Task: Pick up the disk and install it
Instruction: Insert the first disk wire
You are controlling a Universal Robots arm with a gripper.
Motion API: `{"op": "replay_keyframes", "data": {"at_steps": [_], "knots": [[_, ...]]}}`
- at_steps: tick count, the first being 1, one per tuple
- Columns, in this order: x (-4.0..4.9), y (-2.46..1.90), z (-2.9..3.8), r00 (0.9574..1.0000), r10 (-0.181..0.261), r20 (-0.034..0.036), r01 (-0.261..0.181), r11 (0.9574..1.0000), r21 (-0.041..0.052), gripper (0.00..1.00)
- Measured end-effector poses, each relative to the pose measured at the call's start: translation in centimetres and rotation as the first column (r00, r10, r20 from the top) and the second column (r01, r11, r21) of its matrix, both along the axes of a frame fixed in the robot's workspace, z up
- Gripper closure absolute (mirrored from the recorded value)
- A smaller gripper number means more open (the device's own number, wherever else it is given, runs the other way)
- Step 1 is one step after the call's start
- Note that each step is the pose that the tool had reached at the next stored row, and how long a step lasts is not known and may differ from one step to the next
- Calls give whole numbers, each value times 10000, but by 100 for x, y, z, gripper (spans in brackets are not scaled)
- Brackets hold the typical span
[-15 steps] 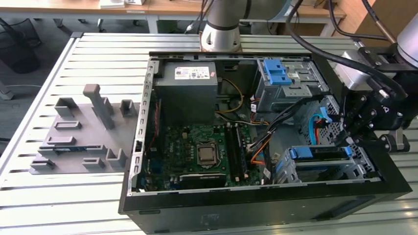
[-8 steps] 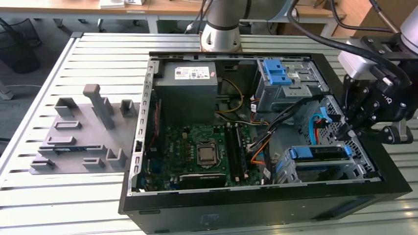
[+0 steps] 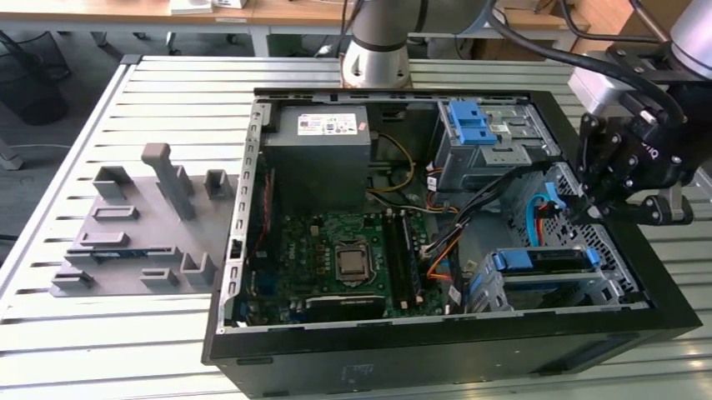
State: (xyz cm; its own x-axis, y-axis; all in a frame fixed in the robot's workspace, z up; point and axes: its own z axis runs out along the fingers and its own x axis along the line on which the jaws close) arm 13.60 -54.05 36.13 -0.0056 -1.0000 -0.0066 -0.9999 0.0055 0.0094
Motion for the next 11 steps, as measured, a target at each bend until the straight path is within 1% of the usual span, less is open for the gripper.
{"op": "replay_keyframes", "data": {"at_steps": [5,11], "knots": [[6,107,23,10000,-30,15,30,10000,-11,89],[8,229,51,10000,-96,18,96,10000,-27,89]]}}
